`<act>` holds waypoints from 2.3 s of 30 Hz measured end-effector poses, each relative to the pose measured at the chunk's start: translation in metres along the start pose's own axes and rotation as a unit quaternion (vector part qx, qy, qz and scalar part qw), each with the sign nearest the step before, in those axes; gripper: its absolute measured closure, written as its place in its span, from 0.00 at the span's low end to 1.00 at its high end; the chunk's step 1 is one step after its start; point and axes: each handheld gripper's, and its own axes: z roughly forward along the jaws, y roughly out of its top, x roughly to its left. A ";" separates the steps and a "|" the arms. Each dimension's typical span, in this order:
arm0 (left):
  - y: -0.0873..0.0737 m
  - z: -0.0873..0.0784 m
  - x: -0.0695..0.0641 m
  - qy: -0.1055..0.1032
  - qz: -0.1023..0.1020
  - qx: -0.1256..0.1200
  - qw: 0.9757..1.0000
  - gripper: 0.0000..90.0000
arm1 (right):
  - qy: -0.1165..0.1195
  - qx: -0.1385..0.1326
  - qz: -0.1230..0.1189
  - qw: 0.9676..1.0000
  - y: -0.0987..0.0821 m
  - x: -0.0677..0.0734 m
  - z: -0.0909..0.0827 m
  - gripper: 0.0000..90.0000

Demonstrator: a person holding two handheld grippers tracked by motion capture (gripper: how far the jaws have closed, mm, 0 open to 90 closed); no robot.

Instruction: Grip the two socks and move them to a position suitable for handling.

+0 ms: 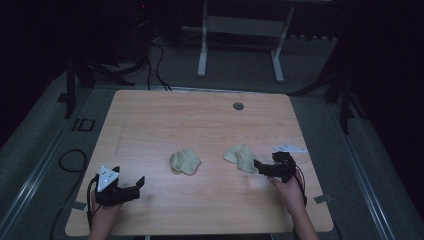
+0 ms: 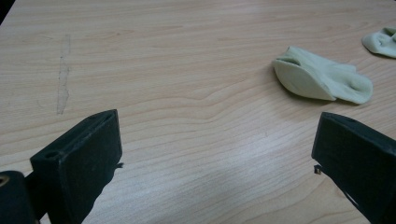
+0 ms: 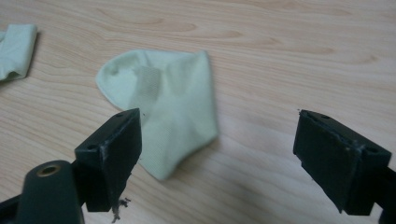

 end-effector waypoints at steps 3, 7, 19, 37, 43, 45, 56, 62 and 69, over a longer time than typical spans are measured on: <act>0.000 0.000 0.001 -0.001 -0.001 0.002 1.000 0.02 | 0.006 0.002 -0.009 1.000 0.006 0.006 0.007 0.19; 0.000 0.001 0.000 -0.005 0.001 0.004 1.000 0.02 | 0.014 0.007 -0.018 1.000 0.013 0.014 0.016 0.20; 0.001 0.001 -0.001 -0.011 0.002 0.004 1.000 0.02 | 0.026 0.029 -0.042 0.998 0.028 0.039 0.049 0.22; 0.000 0.001 -0.001 -0.019 0.002 0.009 1.000 0.02 | -0.012 0.059 -0.082 0.995 0.024 0.055 0.075 0.60; -0.001 0.001 -0.001 -0.019 0.000 0.011 1.000 0.02 | -0.017 0.071 -0.095 0.993 0.027 0.059 0.073 0.88; 0.000 0.001 0.000 -0.019 0.000 0.010 1.000 0.02 | -0.015 0.075 -0.097 0.992 0.029 0.060 0.071 0.89; 0.000 0.001 -0.002 -0.021 0.003 0.009 1.000 0.02 | 0.017 0.032 -0.108 0.993 0.042 0.093 0.025 0.89; 0.000 0.001 -0.004 -0.022 0.008 0.008 1.000 0.02 | 0.048 0.025 -0.121 0.991 0.034 0.119 0.007 0.89; 0.000 0.000 -0.008 -0.024 0.012 0.012 1.000 0.02 | 0.065 0.031 -0.138 0.988 0.009 0.149 -0.003 0.89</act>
